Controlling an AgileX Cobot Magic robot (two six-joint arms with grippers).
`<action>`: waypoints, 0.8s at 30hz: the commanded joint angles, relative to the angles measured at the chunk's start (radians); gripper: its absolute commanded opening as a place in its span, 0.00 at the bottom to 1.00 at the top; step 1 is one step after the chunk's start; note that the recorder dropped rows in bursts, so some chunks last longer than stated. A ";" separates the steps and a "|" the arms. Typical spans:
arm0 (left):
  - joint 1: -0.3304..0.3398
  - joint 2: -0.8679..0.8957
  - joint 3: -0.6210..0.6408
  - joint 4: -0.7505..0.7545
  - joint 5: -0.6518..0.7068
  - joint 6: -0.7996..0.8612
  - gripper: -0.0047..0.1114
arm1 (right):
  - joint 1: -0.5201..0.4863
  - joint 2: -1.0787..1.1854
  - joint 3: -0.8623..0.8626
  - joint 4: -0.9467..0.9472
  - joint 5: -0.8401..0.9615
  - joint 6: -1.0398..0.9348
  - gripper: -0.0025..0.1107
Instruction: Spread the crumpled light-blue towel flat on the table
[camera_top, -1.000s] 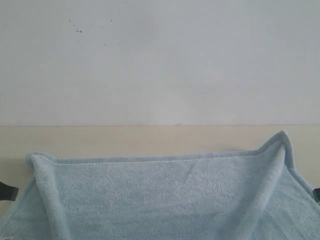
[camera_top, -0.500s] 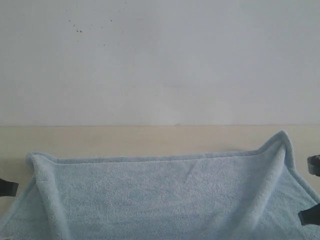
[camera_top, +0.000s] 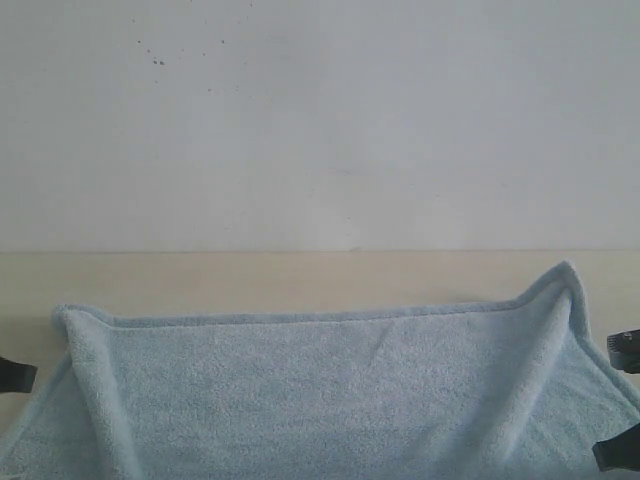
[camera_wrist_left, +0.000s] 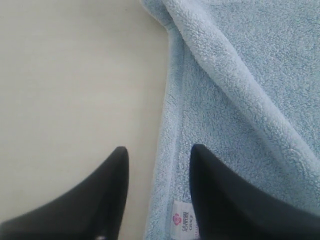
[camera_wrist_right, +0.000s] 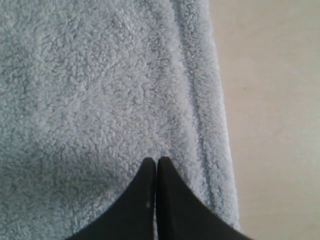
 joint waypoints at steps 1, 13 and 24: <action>-0.004 -0.006 0.004 -0.017 -0.004 0.003 0.37 | 0.002 0.014 0.003 -0.005 -0.026 -0.016 0.02; -0.004 -0.006 0.004 -0.031 -0.006 0.026 0.37 | 0.000 0.060 0.003 0.007 0.173 0.059 0.02; -0.004 -0.006 0.004 -0.038 -0.016 0.026 0.37 | 0.000 -0.029 0.060 0.035 0.212 0.039 0.02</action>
